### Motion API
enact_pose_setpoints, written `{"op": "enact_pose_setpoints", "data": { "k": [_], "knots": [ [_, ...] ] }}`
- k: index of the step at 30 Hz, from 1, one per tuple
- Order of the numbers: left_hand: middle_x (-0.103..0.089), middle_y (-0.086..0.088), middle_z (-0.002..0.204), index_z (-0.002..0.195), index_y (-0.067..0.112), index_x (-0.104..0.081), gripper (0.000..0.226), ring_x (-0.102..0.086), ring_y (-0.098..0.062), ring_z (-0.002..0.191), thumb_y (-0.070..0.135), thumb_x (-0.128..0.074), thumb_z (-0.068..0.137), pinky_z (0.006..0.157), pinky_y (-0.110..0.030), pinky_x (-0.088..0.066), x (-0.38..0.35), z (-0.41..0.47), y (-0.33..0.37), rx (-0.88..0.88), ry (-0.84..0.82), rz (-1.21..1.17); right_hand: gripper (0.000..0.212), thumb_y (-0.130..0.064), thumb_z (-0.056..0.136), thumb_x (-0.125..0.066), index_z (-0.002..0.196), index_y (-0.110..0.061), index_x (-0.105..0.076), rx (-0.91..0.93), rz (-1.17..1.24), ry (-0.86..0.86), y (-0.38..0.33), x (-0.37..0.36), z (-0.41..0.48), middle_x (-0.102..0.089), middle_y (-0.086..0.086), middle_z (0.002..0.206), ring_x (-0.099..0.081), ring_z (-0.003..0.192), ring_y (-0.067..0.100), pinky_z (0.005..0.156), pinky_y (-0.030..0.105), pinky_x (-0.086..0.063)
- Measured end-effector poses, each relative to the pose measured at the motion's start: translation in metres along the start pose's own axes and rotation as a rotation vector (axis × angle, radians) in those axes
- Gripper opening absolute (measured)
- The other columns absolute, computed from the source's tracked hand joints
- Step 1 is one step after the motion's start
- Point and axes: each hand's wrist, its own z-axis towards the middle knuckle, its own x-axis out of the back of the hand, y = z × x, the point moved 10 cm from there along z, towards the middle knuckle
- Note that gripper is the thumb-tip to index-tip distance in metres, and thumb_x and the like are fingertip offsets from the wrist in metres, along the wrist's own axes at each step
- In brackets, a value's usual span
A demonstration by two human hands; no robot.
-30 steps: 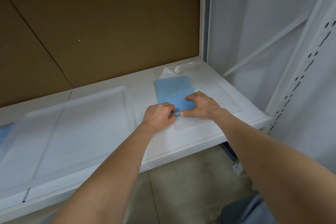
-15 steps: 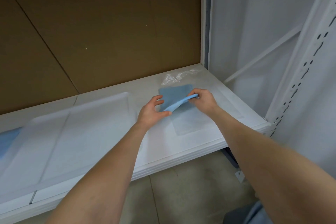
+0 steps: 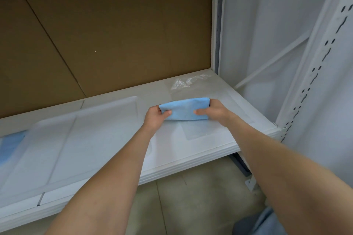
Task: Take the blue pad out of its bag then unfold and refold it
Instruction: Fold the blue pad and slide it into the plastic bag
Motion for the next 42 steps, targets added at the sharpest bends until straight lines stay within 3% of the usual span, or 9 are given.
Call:
{"op": "enact_pose_setpoints", "data": {
  "k": [5, 9, 11, 15, 18, 22, 27, 33, 42],
  "knots": [
    [-0.057, -0.004, 0.083, 0.081, 0.017, -0.061, 0.013, -0.052, -0.018, 0.082, 0.019, -0.073, 0.076, 0.077, -0.03, -0.041, 0.0, 0.002, -0.011, 0.044, -0.015, 0.016, 0.05, -0.018, 0.079, -0.074, 0.123, -0.003, -0.056, -0.129, -0.285, 0.076, 0.027, 0.004, 0.006, -0.062, 0.013, 0.12, -0.06, 0.108, 0.028, 0.093, 0.039, -0.051],
    [-0.066, -0.004, 0.107, 0.116, 0.009, -0.062, 0.044, -0.063, -0.02, 0.1, 0.003, -0.077, 0.075, 0.092, -0.031, -0.049, -0.017, -0.006, -0.03, 0.183, -0.234, 0.11, 0.053, -0.022, 0.087, -0.068, 0.131, 0.0, -0.046, -0.146, -0.384, 0.084, 0.029, 0.006, 0.005, -0.055, 0.014, 0.125, -0.054, 0.109, 0.026, 0.092, 0.034, -0.045],
    [-0.067, -0.004, 0.107, 0.116, 0.009, -0.063, 0.043, -0.063, -0.021, 0.101, 0.005, -0.077, 0.075, 0.097, -0.034, -0.048, -0.014, -0.005, -0.039, 0.222, -0.263, 0.247, 0.054, -0.023, 0.087, -0.067, 0.131, 0.0, -0.045, -0.169, -0.431, 0.063, 0.032, 0.007, 0.006, -0.055, 0.012, 0.115, -0.051, 0.095, 0.021, 0.082, 0.032, -0.044],
    [-0.068, -0.009, 0.094, 0.097, 0.008, -0.067, 0.017, -0.064, -0.024, 0.088, 0.017, -0.071, 0.084, 0.09, -0.034, -0.05, 0.001, 0.004, -0.043, 0.22, -0.151, 0.327, 0.041, -0.024, 0.088, -0.065, 0.121, -0.002, -0.052, -0.218, -0.447, 0.051, 0.035, 0.009, 0.009, -0.048, 0.0, 0.077, -0.045, 0.063, 0.012, 0.056, 0.022, -0.038],
    [-0.06, -0.001, 0.074, 0.091, 0.009, -0.062, 0.013, -0.058, -0.014, 0.066, 0.022, -0.062, 0.091, 0.065, -0.02, -0.047, 0.0, 0.009, -0.041, 0.216, -0.112, 0.367, 0.04, -0.025, 0.088, -0.065, 0.119, -0.003, -0.054, -0.219, -0.449, 0.063, 0.033, 0.01, 0.015, -0.055, 0.005, 0.088, -0.053, 0.075, 0.019, 0.066, 0.027, -0.044],
    [-0.057, -0.005, 0.076, 0.073, 0.012, -0.058, 0.026, -0.056, -0.025, 0.076, 0.03, -0.057, 0.092, 0.074, -0.034, -0.047, 0.002, 0.023, -0.038, 0.186, -0.024, 0.445, 0.035, -0.031, 0.089, -0.062, 0.112, -0.005, -0.059, -0.22, -0.459, 0.122, 0.03, 0.013, 0.025, -0.057, 0.007, 0.096, -0.056, 0.083, 0.023, 0.079, 0.033, -0.046],
    [-0.05, -0.005, 0.065, 0.057, 0.015, -0.043, 0.042, -0.049, -0.028, 0.075, 0.032, -0.052, 0.095, 0.065, -0.026, -0.034, 0.007, 0.034, -0.037, 0.207, 0.084, 0.55, 0.028, -0.039, 0.09, -0.055, 0.099, -0.012, -0.054, -0.241, -0.553, 0.206, 0.029, 0.016, 0.037, -0.061, 0.01, 0.103, -0.055, 0.084, 0.026, 0.072, 0.03, -0.042],
    [-0.063, -0.019, 0.112, 0.106, 0.001, -0.061, 0.037, -0.057, -0.034, 0.107, 0.032, -0.042, 0.1, 0.086, -0.035, -0.044, 0.001, 0.039, -0.039, 0.222, 0.068, 0.675, 0.037, -0.04, 0.092, -0.052, 0.115, -0.012, -0.057, -0.295, -0.65, 0.252, 0.034, 0.015, 0.038, -0.062, 0.008, 0.111, -0.061, 0.099, 0.029, 0.075, 0.031, -0.044],
    [-0.058, -0.018, 0.122, 0.121, 0.002, -0.049, 0.038, -0.056, -0.035, 0.112, 0.032, -0.049, 0.097, 0.088, -0.039, -0.046, 0.001, 0.043, -0.04, 0.247, 0.11, 0.74, 0.03, -0.039, 0.094, -0.049, 0.108, -0.015, -0.06, -0.278, -0.726, 0.338, 0.03, 0.016, 0.041, -0.062, 0.006, 0.106, -0.055, 0.09, 0.026, 0.073, 0.029, -0.041]
  ]
}}
